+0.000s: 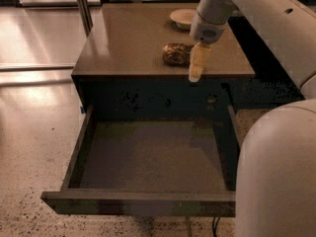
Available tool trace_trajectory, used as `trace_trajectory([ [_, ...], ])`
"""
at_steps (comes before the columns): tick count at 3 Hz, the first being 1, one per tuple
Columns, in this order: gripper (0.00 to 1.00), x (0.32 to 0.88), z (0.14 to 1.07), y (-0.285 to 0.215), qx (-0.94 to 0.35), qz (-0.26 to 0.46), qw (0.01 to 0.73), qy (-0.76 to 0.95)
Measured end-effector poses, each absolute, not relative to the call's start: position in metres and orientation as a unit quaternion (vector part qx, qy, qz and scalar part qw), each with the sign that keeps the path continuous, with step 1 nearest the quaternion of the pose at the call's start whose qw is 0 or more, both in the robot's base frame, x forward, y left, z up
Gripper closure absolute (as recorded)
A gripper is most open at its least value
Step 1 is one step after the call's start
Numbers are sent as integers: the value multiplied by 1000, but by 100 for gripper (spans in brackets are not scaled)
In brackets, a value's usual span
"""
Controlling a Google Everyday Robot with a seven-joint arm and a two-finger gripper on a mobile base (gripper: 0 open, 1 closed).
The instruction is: Place orange can into top drawer
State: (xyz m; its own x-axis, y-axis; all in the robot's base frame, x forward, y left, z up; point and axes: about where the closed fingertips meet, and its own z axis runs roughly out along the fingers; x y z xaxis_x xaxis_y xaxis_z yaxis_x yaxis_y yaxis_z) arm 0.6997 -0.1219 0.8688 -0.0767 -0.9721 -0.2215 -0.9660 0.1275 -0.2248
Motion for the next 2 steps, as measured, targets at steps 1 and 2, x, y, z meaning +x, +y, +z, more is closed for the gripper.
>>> trace_trajectory([
  [1, 0, 707, 866, -118, -664, -6, 164, 729],
  [2, 0, 719, 863, -116, -665, -3, 168, 727],
])
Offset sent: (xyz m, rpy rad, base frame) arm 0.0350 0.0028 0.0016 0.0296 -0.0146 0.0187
